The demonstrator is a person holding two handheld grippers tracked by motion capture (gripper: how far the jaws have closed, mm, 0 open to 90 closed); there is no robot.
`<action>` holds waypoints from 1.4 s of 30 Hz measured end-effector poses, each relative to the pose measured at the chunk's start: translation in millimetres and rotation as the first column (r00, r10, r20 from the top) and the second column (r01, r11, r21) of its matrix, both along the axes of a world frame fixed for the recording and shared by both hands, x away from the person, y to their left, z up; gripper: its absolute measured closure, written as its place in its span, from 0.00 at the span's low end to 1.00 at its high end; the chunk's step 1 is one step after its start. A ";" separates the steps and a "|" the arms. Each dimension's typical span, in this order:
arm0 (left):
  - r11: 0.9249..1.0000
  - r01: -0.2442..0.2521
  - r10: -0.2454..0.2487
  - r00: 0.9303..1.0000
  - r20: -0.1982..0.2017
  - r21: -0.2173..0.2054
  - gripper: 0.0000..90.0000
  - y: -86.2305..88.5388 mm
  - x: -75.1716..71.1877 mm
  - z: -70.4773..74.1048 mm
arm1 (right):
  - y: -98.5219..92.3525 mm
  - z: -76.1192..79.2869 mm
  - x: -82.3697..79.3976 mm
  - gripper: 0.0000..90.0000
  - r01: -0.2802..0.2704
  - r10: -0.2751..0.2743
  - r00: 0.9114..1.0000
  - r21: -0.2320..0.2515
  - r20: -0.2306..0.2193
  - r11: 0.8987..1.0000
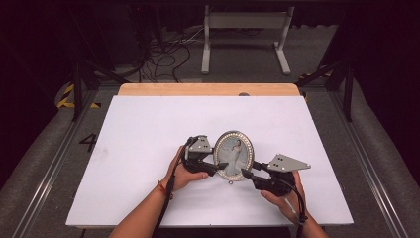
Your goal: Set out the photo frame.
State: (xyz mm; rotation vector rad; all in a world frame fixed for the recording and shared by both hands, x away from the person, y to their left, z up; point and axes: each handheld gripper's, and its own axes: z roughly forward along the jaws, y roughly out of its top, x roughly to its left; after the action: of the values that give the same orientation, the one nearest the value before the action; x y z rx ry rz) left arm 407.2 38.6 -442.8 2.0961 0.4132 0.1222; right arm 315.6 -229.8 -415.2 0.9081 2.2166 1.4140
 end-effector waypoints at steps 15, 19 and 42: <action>0.998 -0.022 0.022 1.000 0.013 0.054 0.64 15.5 -9.0 3.3 | 2.0 -1.5 18.7 0.86 -0.001 0.001 1.000 0.050 -0.013 0.999; 0.997 -0.018 0.016 1.000 0.016 0.073 0.64 17.8 -11.5 4.8 | 4.9 0.3 21.1 0.85 -0.014 0.014 1.000 0.024 -0.013 1.000; 0.999 -0.048 0.048 0.999 0.014 0.022 0.59 17.8 -8.4 17.3 | 2.3 4.0 9.6 0.84 0.008 -0.008 1.000 -0.017 0.014 1.000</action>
State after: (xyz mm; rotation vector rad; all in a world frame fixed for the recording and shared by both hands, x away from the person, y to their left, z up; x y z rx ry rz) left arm 398.7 56.4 -425.5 2.1064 0.4562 0.1696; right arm 325.1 -227.5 -411.2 0.8974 2.2095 1.3915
